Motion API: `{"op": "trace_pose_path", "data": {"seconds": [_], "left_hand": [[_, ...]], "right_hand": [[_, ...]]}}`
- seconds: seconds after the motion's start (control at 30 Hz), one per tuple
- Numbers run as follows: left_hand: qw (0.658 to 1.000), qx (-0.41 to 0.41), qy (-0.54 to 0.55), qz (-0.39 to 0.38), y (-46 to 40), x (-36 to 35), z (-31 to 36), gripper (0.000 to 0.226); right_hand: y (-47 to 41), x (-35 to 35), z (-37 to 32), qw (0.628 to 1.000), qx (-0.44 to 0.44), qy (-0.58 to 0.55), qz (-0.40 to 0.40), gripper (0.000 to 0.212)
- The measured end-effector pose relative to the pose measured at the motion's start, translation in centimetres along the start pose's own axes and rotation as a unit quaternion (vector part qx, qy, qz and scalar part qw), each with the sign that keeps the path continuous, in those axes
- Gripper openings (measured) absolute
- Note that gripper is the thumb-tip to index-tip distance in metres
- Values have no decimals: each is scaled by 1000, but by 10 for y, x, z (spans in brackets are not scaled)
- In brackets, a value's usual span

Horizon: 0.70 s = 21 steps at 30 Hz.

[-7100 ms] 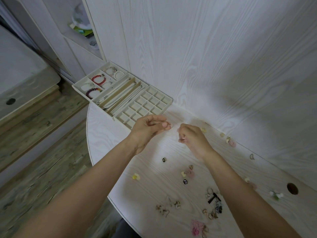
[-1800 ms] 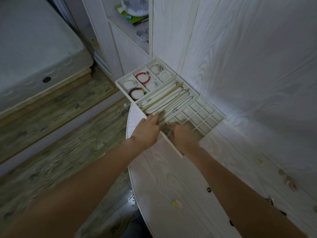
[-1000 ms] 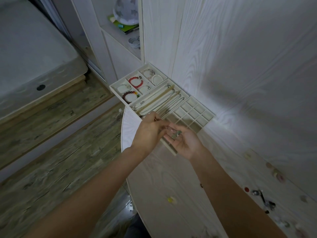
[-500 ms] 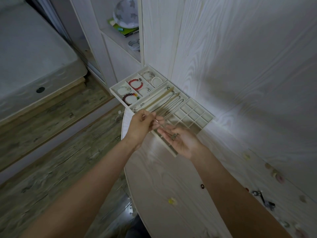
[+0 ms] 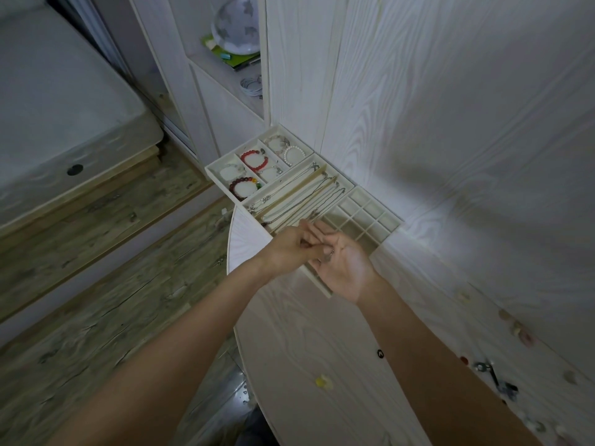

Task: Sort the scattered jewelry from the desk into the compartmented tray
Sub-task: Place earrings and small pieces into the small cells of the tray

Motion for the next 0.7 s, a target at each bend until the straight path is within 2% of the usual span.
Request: {"op": "trace_pose_path", "data": {"seconds": [0.13, 0.27, 0.4, 0.53, 0.7], "left_hand": [[1000, -1, -13, 6, 0, 4, 0, 9], [991, -12, -111, 70, 1, 22, -1, 11], [984, -15, -170, 46, -1, 30, -2, 13], [984, -7, -178, 17, -1, 32, -8, 9], [983, 20, -178, 31, -5, 44, -22, 8]], "right_hand": [[2, 1, -2, 1000, 5, 17, 13, 42], [3, 13, -9, 983, 48, 153, 84, 20], [6, 23, -15, 953, 88, 256, 138, 10], [6, 26, -25, 931, 108, 306, 168, 10], [0, 31, -38, 900, 139, 356, 208, 18]]}}
Point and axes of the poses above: each hand's wrist, its own y-axis away from the middle knuckle, its own x-axis out of the back of the hand, z = x × y, the point moved 8 cm from there along -y, towards the middle knuckle, and after that the axes turned 13 degrees about -x, right-handed, at the moved point
